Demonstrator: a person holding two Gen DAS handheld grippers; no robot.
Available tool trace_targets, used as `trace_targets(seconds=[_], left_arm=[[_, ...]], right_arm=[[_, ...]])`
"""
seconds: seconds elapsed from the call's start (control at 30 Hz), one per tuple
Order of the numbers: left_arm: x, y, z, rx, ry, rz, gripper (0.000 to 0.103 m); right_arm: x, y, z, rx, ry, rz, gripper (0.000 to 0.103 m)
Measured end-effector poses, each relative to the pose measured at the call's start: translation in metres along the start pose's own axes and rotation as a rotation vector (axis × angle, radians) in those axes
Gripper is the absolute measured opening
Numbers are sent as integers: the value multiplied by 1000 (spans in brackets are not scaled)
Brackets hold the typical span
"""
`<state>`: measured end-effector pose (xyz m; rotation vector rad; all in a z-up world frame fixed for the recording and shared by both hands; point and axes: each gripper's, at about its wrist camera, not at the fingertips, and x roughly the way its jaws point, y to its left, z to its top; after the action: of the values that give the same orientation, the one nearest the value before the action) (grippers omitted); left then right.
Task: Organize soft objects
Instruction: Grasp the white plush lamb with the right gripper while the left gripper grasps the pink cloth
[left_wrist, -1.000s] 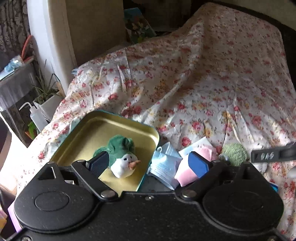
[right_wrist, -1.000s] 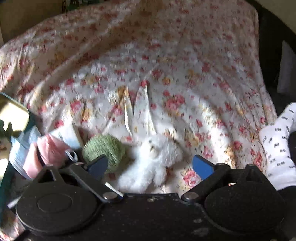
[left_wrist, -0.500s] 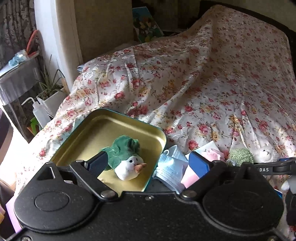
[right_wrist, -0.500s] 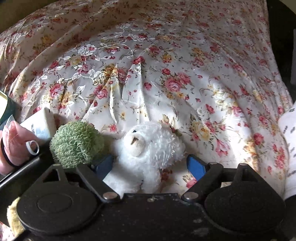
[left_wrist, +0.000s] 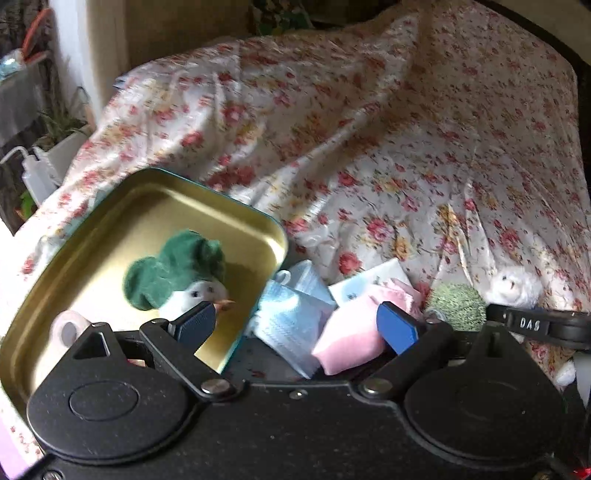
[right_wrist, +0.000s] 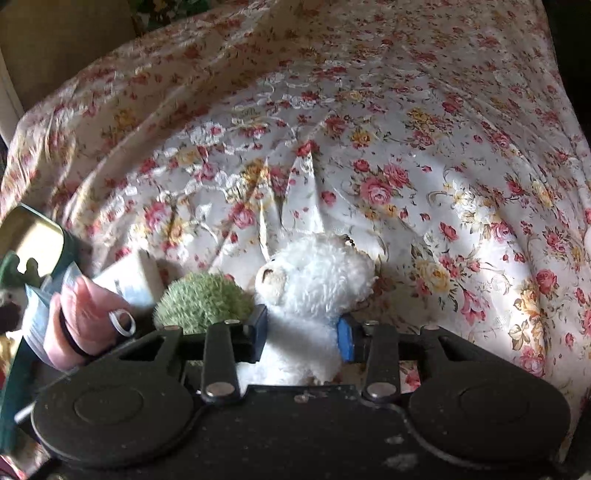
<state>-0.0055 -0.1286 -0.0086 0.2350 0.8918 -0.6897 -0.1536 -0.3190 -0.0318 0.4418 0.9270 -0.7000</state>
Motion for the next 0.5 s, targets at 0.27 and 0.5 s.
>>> trace_targets(seconds=[0.27, 0.5], left_arm=[[5, -18, -1, -17, 84, -17, 92], [22, -20, 4, -68, 140, -32, 92]], right_arm=[[3, -3, 2, 13, 8, -25, 37], [13, -10, 5, 53, 30, -50, 37]])
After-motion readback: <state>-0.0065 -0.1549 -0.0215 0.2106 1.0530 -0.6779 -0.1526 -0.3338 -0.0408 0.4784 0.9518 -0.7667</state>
